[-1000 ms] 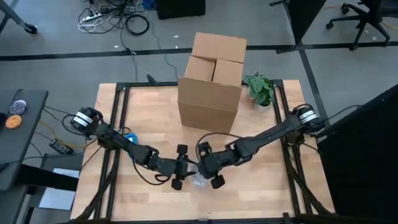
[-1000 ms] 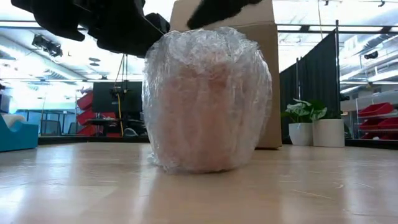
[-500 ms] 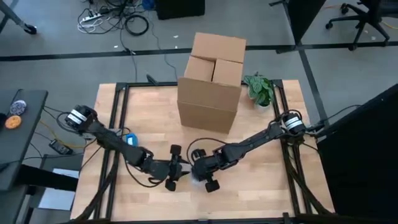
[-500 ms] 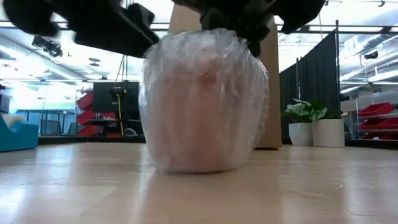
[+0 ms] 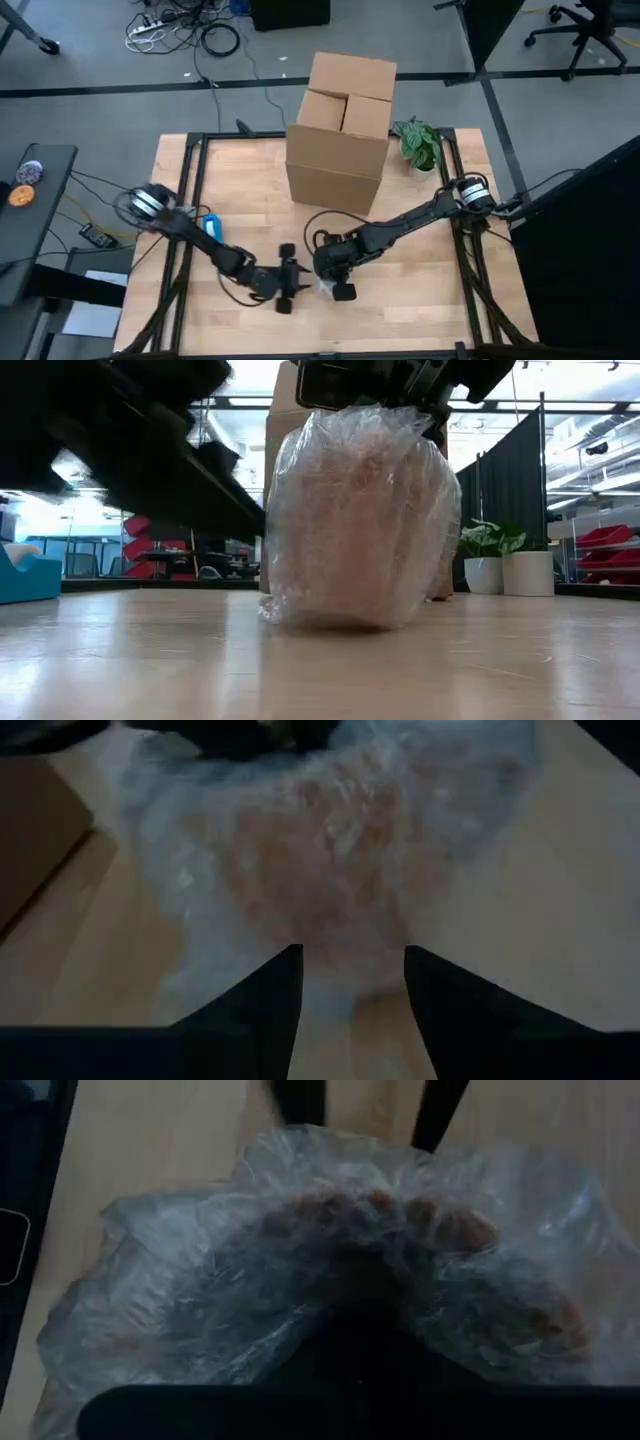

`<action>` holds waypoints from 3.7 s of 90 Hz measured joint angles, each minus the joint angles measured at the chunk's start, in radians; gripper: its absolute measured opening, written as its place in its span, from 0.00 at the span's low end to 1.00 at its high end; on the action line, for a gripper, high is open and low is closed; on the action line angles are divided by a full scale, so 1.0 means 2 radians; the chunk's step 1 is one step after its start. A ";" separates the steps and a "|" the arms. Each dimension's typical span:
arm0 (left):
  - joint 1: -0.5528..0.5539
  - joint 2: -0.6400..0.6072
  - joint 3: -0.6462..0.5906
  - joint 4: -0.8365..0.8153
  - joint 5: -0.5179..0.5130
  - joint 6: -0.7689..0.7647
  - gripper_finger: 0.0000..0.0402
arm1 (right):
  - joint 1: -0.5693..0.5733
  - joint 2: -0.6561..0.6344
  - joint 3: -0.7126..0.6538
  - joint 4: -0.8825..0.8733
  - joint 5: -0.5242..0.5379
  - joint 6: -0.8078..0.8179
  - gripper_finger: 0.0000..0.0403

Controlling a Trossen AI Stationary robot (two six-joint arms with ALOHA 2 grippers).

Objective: Wrap mug
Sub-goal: Wrap the orange mug using the transparent bubble wrap

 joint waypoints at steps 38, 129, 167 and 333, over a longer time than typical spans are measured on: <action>0.055 0.069 0.021 0.056 -0.008 0.030 0.40 | -0.007 -0.065 -0.003 -0.131 0.035 0.089 0.00; 0.056 0.062 0.021 0.031 0.000 0.024 0.40 | -0.010 0.002 -0.009 -0.138 0.027 0.122 0.00; 0.056 0.062 0.021 0.026 -0.004 0.016 0.40 | -0.034 -0.140 -0.002 -0.219 0.031 0.158 0.00; 0.053 0.062 0.021 0.029 0.009 0.004 0.40 | -0.022 -0.092 -0.033 -0.192 0.046 0.193 0.02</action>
